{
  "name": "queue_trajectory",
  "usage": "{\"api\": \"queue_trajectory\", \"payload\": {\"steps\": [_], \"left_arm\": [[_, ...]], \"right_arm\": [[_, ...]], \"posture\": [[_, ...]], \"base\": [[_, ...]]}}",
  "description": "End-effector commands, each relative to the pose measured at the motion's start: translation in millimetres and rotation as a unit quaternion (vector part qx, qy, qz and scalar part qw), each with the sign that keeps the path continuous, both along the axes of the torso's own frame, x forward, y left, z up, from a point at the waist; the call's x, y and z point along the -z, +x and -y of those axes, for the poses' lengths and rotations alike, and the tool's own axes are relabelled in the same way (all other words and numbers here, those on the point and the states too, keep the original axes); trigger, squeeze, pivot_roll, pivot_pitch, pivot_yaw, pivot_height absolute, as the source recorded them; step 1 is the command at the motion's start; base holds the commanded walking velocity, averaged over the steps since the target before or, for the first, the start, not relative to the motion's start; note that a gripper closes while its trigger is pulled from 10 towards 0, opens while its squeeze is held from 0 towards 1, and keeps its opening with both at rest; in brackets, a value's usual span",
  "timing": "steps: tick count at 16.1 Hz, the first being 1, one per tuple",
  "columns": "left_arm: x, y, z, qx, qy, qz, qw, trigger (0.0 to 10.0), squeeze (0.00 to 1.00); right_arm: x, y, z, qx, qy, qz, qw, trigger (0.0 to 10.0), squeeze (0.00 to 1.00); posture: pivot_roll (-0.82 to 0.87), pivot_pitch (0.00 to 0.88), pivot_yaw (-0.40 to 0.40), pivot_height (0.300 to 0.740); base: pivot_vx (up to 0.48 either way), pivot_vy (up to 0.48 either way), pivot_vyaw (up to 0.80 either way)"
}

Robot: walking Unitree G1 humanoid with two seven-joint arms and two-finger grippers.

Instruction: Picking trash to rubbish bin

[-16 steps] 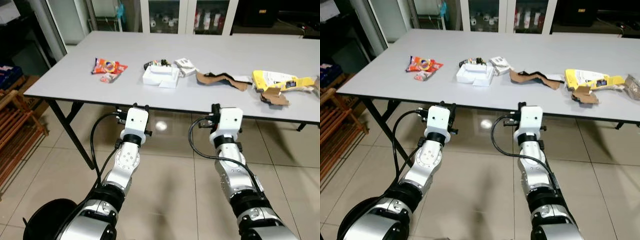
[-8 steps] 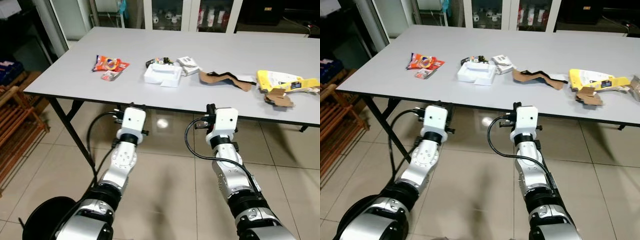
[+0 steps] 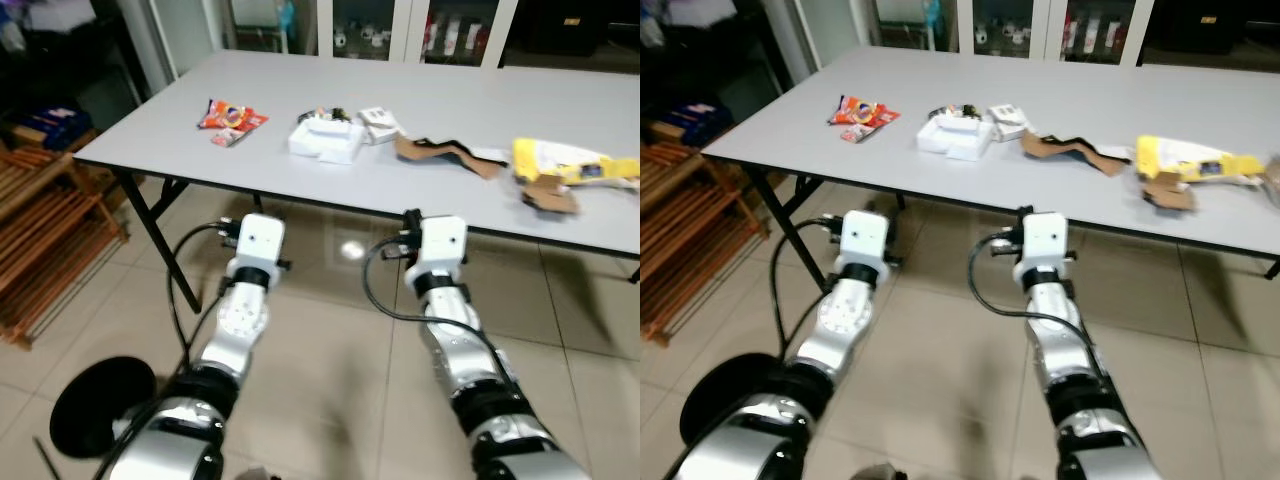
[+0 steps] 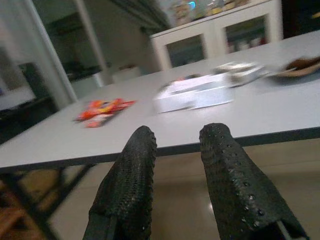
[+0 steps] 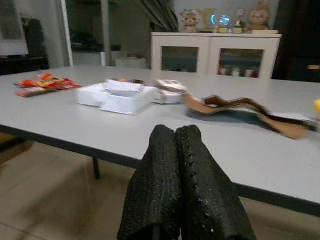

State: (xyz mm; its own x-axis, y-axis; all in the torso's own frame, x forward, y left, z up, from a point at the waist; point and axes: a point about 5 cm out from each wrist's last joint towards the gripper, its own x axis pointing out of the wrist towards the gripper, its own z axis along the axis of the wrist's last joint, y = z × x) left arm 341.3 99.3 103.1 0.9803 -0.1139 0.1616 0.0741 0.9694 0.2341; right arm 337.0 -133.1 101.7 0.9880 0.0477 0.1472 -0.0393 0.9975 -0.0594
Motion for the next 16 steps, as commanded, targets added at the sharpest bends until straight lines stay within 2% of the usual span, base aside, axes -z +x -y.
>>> {"api": "queue_trajectory", "payload": {"steps": [1, 16], "left_arm": [[-0.7, 1.1, -1.9, 0.001, 0.007, 0.0, 1.0, 10.0, 0.0], [2.3, -0.6, 0.0, 0.011, 0.009, -0.004, 1.0, 10.0, 0.0]], "right_arm": [[-2.8, 2.0, -1.5, 0.001, 0.004, 0.002, 1.0, 10.0, 0.0], [0.0, 0.9, -2.7, 0.001, 0.01, -0.002, 1.0, 10.0, 0.0]], "posture": [[0.0, 0.019, 0.041, 0.74], [-0.01, 0.0, 0.053, 0.74]], "base": [[0.0, -0.337, 0.0], [0.0, -0.331, 0.0]]}}
